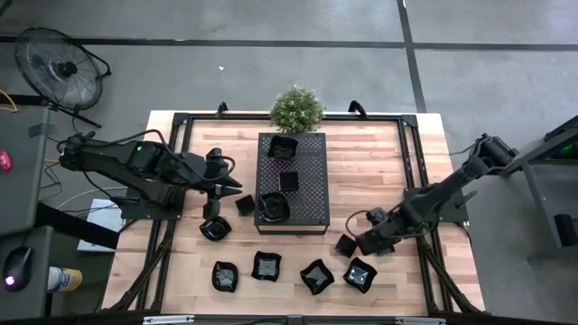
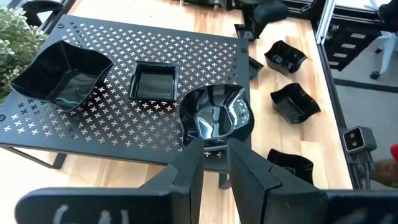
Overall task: Pick & Place Mini shaped plates
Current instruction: Stack the square plate on top of the square plates on the shelf
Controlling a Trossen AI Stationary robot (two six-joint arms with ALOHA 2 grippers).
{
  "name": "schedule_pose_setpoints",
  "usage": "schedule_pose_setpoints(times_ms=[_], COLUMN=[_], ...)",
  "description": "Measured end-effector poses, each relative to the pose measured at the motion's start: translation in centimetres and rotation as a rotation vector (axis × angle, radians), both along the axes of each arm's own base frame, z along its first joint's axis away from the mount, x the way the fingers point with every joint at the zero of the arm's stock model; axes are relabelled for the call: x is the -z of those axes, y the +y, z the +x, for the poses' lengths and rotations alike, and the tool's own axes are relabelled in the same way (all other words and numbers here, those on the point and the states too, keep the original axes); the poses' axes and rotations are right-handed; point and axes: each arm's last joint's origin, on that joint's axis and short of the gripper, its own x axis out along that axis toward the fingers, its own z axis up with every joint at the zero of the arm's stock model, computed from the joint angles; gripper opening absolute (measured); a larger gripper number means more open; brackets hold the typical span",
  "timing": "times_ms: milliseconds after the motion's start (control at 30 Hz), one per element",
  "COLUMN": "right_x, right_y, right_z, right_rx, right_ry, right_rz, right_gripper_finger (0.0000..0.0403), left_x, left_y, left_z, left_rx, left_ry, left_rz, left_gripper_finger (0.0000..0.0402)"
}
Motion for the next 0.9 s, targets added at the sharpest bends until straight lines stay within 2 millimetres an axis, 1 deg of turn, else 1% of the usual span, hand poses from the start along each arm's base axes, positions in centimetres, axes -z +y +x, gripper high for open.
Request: schedule_pose_setpoints(times_ms=[167, 400, 567, 700, 900], right_x=[1.3, 2.6, 2.9, 2.9, 2.9], right_y=[0.2, 0.5, 0.6, 0.6, 0.6], right_z=[0.3, 0.7, 0.9, 0.9, 0.8], right_rx=[0.003, -0.019, -0.026, -0.026, -0.031], right_ry=[0.041, 0.086, 0.094, 0.095, 0.107], right_rz=[-0.062, -0.092, -0.088, -0.089, -0.076], right_gripper_finger=[0.0208, 0.0208, 0.0205, 0.0182, 0.0117], left_x=[-0.1, -0.4, -0.6, -0.7, -0.7], left_y=[0.1, 0.2, 0.3, 0.4, 0.4], left_z=[-0.4, -1.1, -1.5, -1.7, -1.9], left_rx=[0.006, 0.017, 0.018, 0.018, 0.018], left_ry=[0.004, -0.007, -0.017, -0.021, -0.016], left_rz=[0.009, -0.001, -0.005, -0.006, -0.005], left_gripper_finger=[0.0069, 0.0069, 0.0069, 0.0069, 0.0069])
